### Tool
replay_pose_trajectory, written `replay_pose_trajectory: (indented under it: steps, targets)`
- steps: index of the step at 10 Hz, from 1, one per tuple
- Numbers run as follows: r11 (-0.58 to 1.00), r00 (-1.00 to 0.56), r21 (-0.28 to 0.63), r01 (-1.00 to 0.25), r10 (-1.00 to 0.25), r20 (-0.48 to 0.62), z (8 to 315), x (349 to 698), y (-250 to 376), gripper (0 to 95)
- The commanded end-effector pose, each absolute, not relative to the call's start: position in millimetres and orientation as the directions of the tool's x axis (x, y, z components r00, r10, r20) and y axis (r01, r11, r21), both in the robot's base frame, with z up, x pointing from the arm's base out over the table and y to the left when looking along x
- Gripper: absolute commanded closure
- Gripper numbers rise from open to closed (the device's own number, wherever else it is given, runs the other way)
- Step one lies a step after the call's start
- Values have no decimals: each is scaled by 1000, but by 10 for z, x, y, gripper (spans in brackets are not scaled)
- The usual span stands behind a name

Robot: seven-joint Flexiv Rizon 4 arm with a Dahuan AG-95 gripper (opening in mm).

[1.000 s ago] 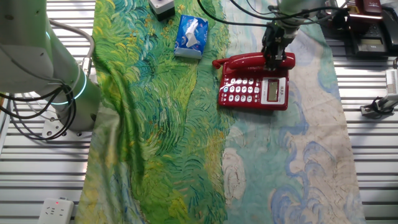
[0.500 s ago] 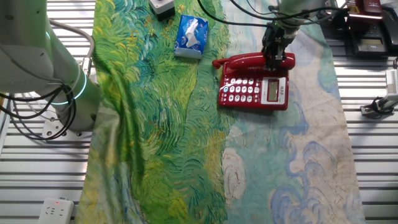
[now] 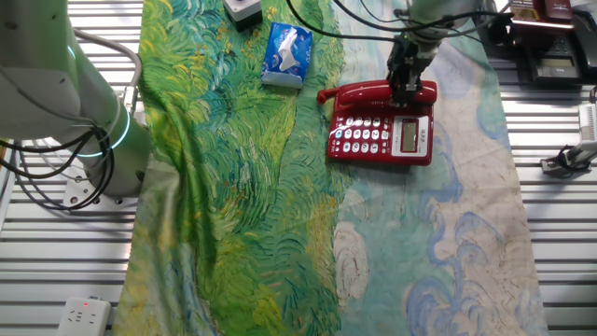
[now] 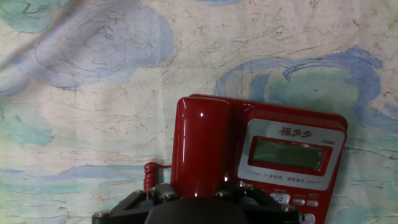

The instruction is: Place the handset of the telephone on the corresponding phone cradle

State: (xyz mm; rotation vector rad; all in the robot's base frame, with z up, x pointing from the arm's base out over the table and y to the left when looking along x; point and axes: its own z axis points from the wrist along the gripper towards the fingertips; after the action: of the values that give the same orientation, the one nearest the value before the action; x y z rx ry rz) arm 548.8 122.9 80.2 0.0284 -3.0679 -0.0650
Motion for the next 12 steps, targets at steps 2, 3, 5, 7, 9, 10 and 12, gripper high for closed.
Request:
replay_pose_trajectory:
  steps: [2, 3, 5, 7, 9, 10, 12]
  targets:
    - [999, -997, 44, -19, -22, 71, 797, 5491, 1229, 950]
    - [999, -997, 44, -20, -23, 71, 798, 5492, 1229, 950]
    - [999, -997, 44, -20, -23, 71, 797, 5492, 1229, 950]
    - [999, -997, 44, -26, -29, 71, 797, 5492, 1229, 950]
    - [999, -997, 45, -27, -30, 71, 797, 5492, 1229, 950]
    - [999, -997, 46, -27, -31, 71, 797, 5492, 1229, 950]
    - [999, -997, 46, -26, -30, 71, 797, 5492, 1229, 950]
